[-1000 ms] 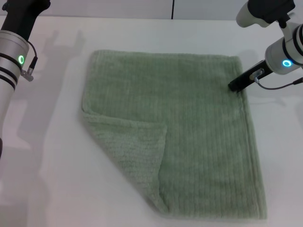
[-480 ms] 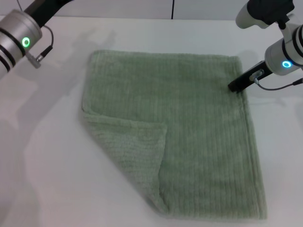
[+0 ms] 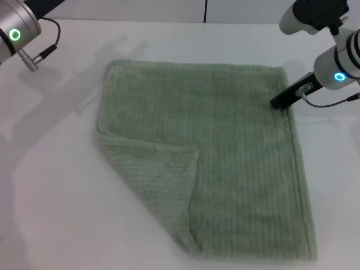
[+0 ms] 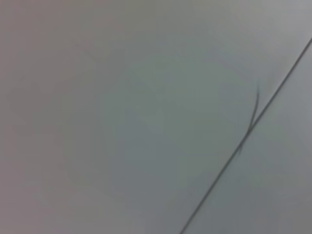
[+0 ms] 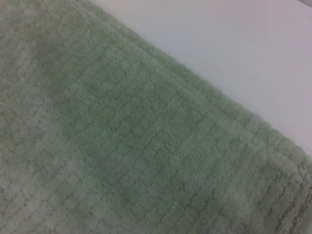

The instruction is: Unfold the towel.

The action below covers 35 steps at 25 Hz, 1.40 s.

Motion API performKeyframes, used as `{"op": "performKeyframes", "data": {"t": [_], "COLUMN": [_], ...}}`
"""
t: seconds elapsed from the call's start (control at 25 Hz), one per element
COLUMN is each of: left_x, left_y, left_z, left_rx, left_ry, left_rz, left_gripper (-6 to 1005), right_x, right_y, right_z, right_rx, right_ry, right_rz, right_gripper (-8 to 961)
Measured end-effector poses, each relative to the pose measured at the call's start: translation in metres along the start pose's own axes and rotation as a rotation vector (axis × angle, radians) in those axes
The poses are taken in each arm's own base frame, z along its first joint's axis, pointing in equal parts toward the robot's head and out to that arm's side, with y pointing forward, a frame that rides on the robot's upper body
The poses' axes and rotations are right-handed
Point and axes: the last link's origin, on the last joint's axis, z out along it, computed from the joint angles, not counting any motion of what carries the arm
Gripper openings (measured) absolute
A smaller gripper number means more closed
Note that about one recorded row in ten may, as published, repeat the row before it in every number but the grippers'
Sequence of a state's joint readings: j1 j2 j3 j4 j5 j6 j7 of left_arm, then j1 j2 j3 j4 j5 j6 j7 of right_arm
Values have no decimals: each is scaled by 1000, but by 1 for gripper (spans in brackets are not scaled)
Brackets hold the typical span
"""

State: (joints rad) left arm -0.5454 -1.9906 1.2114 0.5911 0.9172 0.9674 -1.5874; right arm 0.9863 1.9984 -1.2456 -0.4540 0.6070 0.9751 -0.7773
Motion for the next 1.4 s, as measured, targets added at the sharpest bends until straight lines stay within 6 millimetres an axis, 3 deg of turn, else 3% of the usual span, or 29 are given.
{"op": "performKeyframes", "data": {"t": [0.2, 0.56, 0.6, 0.92, 1.4], "left_x": [1, -3, -7, -14, -18], "left_y": [0, -23, -34, -54, -50], "left_z": [-2, -21, -25, -39, -46], "left_rx": [6, 184, 263, 429, 468], "left_ry": [-7, 114, 123, 197, 266], "left_rz": [18, 127, 184, 398, 601], "left_gripper": [785, 785, 785, 785, 785], "right_x": [-1, -3, -4, -6, -6], "right_y": [-1, -2, -2, -1, 0], "right_z": [-1, -1, -1, -1, 0], "right_rx": [3, 14, 15, 15, 13], "right_ry": [-1, -8, -9, -12, -9], "right_rz": [-4, -15, -22, -38, -40], "right_gripper": [0, -1, -1, 0, -1]}}
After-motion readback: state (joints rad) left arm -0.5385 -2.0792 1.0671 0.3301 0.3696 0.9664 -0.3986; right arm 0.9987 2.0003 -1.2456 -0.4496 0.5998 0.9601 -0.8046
